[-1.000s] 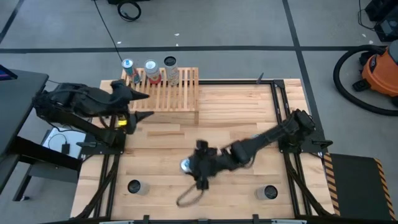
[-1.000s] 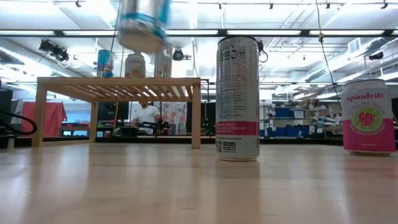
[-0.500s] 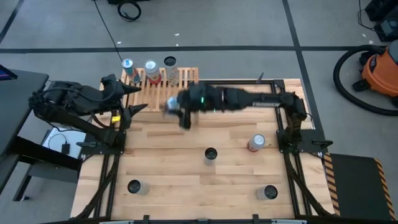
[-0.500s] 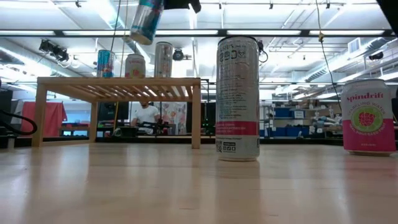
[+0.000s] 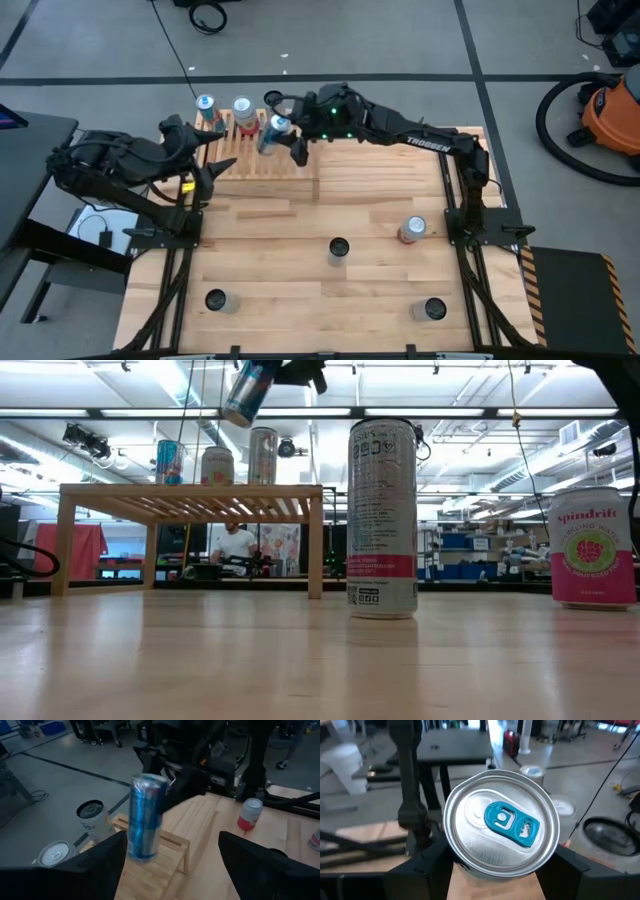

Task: Place canned beverage on shelf
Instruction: Put the blue soda can on the shelf aligned with the other blue soda can

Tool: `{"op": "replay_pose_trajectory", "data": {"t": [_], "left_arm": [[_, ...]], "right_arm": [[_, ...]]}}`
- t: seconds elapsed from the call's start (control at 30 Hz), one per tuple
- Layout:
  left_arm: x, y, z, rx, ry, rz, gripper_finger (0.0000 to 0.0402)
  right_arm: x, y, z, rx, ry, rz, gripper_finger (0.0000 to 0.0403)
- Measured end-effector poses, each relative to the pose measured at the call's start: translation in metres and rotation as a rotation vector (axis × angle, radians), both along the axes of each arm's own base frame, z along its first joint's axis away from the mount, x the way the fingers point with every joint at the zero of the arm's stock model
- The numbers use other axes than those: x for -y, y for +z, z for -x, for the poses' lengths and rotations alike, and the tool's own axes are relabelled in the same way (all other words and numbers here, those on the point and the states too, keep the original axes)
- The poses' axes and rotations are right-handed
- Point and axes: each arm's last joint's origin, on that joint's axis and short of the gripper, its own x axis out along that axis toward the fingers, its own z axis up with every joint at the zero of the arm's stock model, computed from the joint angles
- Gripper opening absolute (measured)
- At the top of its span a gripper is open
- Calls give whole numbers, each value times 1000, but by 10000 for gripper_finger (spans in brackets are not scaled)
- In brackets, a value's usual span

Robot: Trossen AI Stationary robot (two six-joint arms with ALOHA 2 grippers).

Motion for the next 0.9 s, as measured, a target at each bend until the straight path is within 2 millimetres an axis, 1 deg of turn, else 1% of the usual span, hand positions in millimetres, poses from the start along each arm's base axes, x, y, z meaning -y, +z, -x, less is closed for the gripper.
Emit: {"op": "replay_pose_trajectory", "data": {"t": [0.13,0.27,0.4,0.5,0.6,0.67,0.77,0.9], "left_arm": [[-3,-1,-3,-12,24,-8,316],[-6,-1,-3,-11,48,-8,316],[-7,-1,-3,-12,59,-7,315],[-7,-1,-3,-12,58,-8,316],[-7,-1,-3,-12,58,-7,316],[-7,-1,-4,-12,58,-7,316],[-7,-1,-3,-13,57,-7,316],[-7,-1,-3,-14,57,-7,316]], "right_arm": [[-1,-6,1,-62,15,0,241],[-1,-21,-1,-119,20,2,241],[3,-26,1,-143,13,0,241],[8,-32,1,-170,13,17,241],[14,-31,3,-169,1,21,242],[20,-35,1,-178,-7,16,243],[27,-47,-2,-218,-5,-3,243],[31,-53,-5,-224,9,-15,243]]}}
